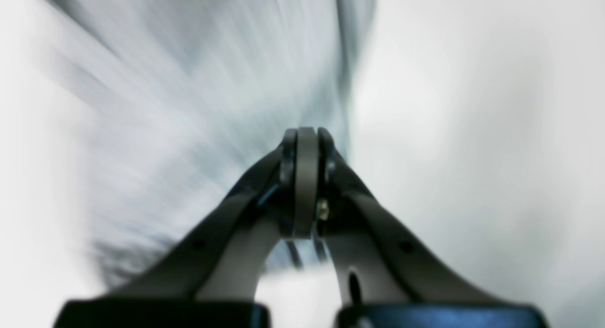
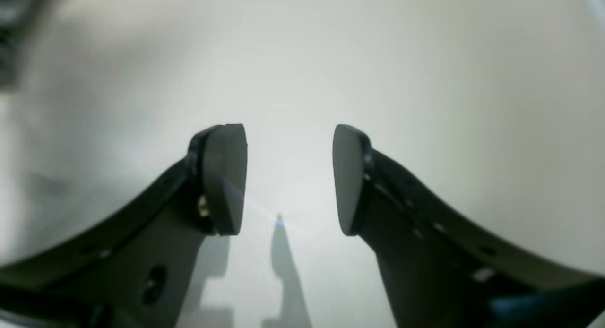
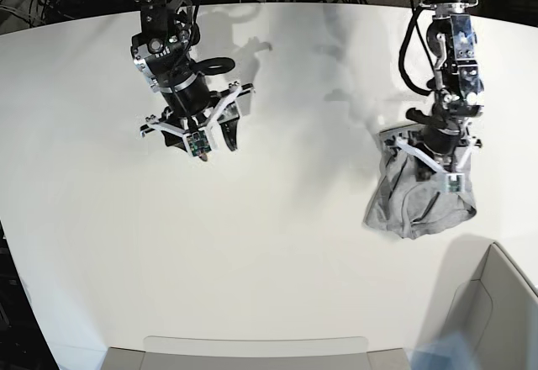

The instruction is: Fold the T-shirt properly

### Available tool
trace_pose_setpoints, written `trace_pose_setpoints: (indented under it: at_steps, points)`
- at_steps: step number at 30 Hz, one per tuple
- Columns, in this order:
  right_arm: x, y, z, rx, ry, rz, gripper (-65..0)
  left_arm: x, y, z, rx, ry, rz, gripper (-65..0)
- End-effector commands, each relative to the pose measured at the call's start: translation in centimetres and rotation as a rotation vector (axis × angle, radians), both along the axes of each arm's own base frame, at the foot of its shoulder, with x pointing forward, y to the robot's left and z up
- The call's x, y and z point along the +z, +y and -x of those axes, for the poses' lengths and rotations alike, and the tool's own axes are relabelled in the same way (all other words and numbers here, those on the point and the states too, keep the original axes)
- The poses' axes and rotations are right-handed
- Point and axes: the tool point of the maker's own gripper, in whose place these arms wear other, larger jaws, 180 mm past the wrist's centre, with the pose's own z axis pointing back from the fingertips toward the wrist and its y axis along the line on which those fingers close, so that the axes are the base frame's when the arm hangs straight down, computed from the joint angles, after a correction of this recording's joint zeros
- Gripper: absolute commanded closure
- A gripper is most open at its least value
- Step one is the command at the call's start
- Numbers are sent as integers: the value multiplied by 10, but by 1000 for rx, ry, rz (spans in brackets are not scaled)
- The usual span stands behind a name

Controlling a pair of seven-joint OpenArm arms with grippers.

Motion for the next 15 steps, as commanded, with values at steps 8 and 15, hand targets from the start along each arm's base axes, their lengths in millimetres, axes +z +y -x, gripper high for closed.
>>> trace_pose_setpoints:
  at_steps: [8, 15]
  points:
    - [-23, 5, 64, 10, 125, -47, -295, 6, -11, 69, -24, 16, -40, 0]
    - [-45, 9, 136, -8, 200, -121, -295, -35, -10, 152, -31, 112, -61, 0]
